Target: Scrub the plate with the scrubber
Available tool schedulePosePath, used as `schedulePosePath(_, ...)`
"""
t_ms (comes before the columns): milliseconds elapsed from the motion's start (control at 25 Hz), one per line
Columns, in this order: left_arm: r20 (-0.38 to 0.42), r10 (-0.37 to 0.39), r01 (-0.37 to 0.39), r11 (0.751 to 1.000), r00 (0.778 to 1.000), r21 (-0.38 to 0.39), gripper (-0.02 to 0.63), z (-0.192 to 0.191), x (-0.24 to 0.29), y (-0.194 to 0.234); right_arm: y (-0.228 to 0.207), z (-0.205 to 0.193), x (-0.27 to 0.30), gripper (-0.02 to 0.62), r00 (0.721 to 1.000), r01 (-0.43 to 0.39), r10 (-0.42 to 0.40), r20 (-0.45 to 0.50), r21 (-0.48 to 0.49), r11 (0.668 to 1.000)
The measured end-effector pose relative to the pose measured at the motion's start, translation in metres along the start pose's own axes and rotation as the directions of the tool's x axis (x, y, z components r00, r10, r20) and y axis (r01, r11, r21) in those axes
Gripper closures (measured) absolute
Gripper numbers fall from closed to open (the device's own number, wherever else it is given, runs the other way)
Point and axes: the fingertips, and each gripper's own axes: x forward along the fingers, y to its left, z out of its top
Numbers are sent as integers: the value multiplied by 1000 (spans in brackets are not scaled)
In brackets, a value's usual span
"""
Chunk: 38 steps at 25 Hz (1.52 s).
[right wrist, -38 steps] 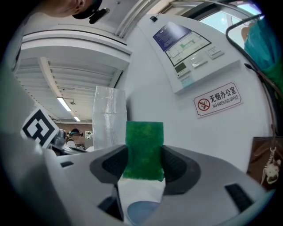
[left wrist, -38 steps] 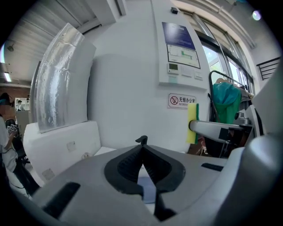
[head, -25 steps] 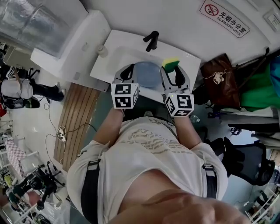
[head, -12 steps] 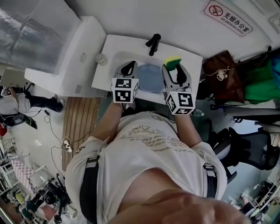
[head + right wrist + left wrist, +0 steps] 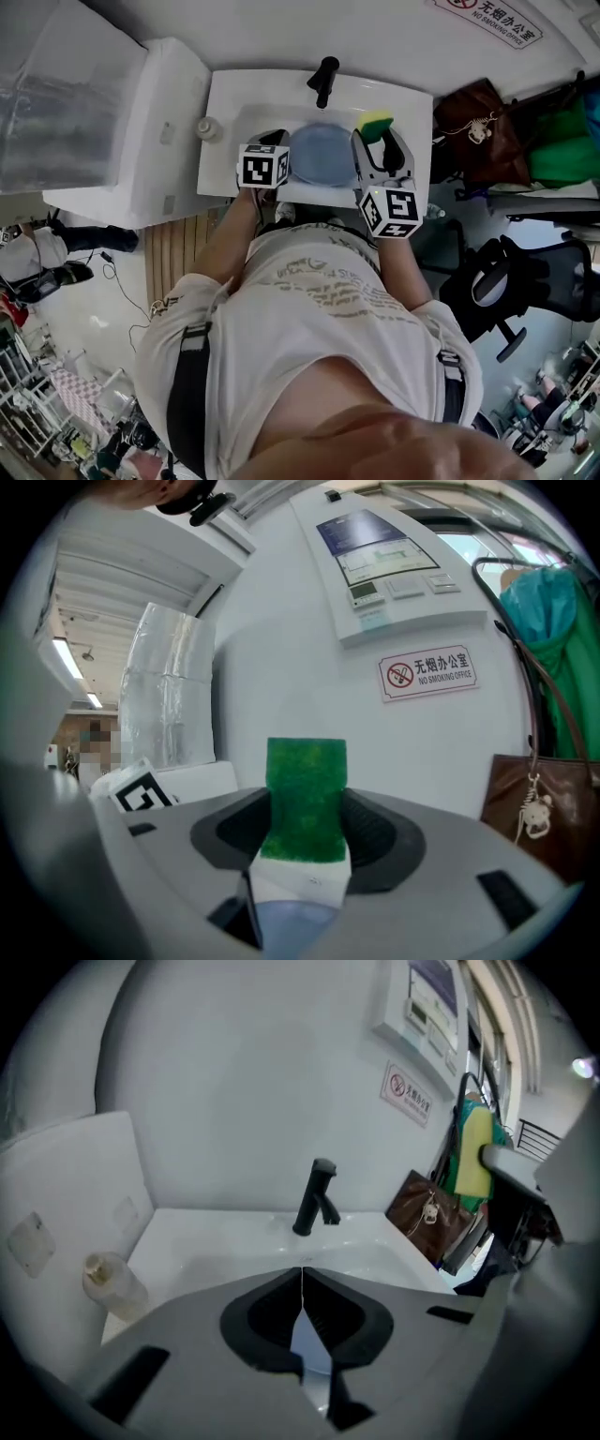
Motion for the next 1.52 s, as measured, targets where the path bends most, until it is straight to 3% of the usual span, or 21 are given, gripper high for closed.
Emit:
schedulePosePath(240, -216, -30, 0, 990, 976, -138, 583, -47, 40, 30, -1, -4, -10, 364, 999, 46, -46, -11, 1, 999)
schedulePosePath(360, -319, -91, 20, 975, 943, -219, 583, -72, 58, 38, -3, -12, -16, 364, 997, 71, -71, -31, 8, 997)
schedulePosePath(560, -430, -228, 52, 922, 874, -383, 578, -104, 85, 40, -9, -16, -26, 364, 993, 107, -106, -44, 12, 994)
schedulePosePath(600, -446, -242, 51, 915, 861, -399, 537, -110, 89, 41, -10, -17, -27, 364, 993, 113, -112, -47, 14, 993)
schedulePosePath(640, -461, -252, 45, 910, 851, -413, 448, -116, 93, 42, -11, -18, -28, 364, 992, 119, -118, -51, 16, 993)
schedulePosePath(680, -474, -256, 37, 905, 843, -423, 422, -121, 97, 44, -12, -20, -29, 364, 991, 124, -123, -55, 16, 992)
schedulePosePath(920, -539, -298, -3, 873, 788, -487, 422, -154, 114, 43, -19, -22, -39, 364, 985, 160, -159, -62, 11, 987)
schedulePosePath(1000, -529, -337, -19, 830, 779, -557, 423, -159, 119, 40, -23, -23, -41, 364, 983, 170, -169, -69, 9, 985)
schedulePosePath(1080, -502, -380, -39, 767, 777, -641, 441, -162, 125, 35, -26, -22, -44, 364, 982, 177, -176, -71, 7, 984)
schedulePosePath(1160, -493, -394, -59, 733, 776, -678, 495, -164, 128, 33, -27, -18, -46, 364, 982, 179, -178, -64, 4, 984)
schedulePosePath(1360, -510, -418, -60, 727, 752, -684, 563, -167, 129, 30, -30, -10, -47, 364, 983, 177, -177, -46, 0, 984)
schedulePosePath(1520, -512, -436, -53, 721, 740, -691, 563, -168, 126, 27, -31, -13, -46, 364, 984, 174, -174, -49, 4, 985)
